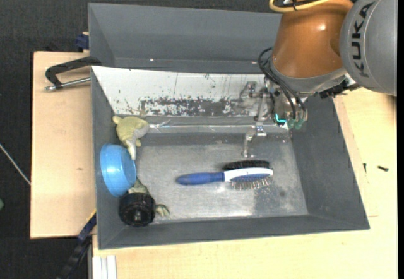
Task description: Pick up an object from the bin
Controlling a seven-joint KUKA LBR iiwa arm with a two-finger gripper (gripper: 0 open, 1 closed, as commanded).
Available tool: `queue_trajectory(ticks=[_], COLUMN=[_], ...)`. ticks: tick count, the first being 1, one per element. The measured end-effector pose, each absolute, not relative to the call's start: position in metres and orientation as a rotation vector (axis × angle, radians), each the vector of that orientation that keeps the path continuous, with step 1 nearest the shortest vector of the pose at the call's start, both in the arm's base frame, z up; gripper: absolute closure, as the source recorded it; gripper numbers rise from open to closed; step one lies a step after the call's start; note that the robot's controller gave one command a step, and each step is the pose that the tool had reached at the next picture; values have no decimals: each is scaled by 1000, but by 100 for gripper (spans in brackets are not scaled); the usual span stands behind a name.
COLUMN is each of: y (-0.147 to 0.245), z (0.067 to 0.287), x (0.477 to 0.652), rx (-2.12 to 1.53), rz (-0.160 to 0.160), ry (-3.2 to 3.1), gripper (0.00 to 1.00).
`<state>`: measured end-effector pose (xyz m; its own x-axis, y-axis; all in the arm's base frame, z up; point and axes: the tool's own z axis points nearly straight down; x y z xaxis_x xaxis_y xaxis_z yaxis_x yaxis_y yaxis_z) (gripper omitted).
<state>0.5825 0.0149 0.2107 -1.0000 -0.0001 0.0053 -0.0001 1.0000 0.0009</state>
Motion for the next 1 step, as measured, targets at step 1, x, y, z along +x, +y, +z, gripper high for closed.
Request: queue_trajectory(ticks=[1], y=[-4], z=[71], x=[559], rx=[286], rz=[-2], ry=[-3134], gripper=[0])
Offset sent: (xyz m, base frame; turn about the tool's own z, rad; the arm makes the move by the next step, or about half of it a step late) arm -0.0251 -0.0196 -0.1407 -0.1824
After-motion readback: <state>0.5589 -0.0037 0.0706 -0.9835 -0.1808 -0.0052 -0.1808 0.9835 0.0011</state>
